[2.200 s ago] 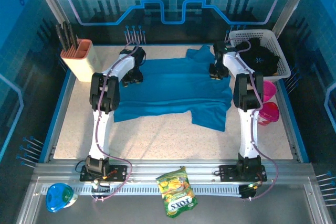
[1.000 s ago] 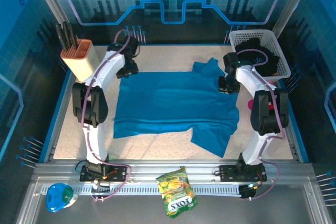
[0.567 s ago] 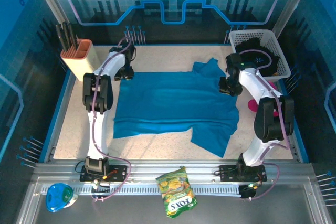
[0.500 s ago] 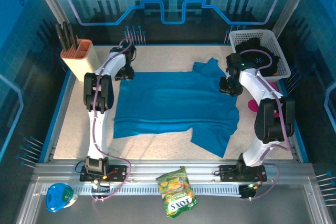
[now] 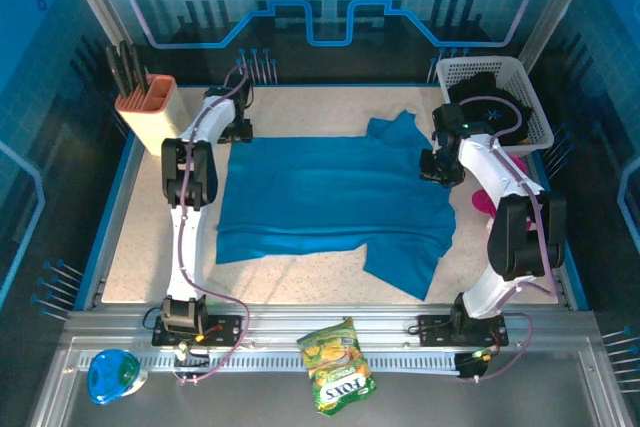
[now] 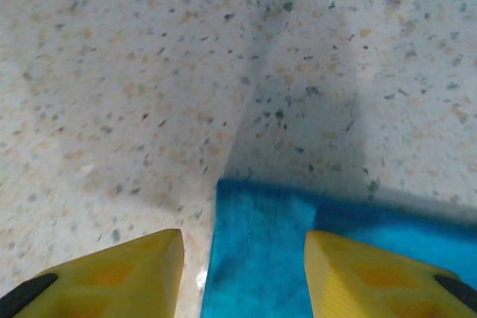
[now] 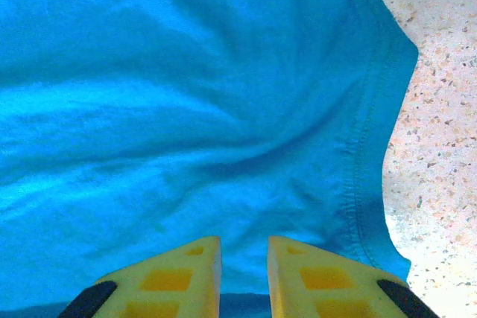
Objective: Fold and stack the t-shirts
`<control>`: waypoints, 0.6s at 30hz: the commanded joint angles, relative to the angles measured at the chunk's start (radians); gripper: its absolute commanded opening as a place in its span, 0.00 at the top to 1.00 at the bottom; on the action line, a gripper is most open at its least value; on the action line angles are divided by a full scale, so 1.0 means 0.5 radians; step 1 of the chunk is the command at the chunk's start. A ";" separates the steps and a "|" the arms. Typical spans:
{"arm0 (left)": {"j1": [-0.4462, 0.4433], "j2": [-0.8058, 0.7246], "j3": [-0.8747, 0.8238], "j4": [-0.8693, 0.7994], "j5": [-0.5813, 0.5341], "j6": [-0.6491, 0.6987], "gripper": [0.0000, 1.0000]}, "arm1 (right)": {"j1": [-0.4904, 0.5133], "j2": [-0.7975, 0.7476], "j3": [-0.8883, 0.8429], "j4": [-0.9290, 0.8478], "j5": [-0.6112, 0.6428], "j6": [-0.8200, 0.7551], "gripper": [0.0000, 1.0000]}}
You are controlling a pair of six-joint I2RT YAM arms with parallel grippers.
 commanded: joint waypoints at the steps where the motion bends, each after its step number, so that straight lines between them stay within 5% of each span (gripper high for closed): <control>1: 0.022 0.139 0.163 -0.137 0.097 0.089 0.52 | -0.012 -0.045 -0.019 -0.057 -0.004 -0.029 0.75; 11: 0.039 0.332 0.380 -0.283 0.245 0.074 0.65 | -0.008 -0.028 -0.051 -0.038 -0.016 -0.028 0.76; 18: 0.025 0.154 0.067 -0.142 0.284 0.021 1.00 | -0.004 -0.031 0.004 -0.046 -0.039 -0.035 0.75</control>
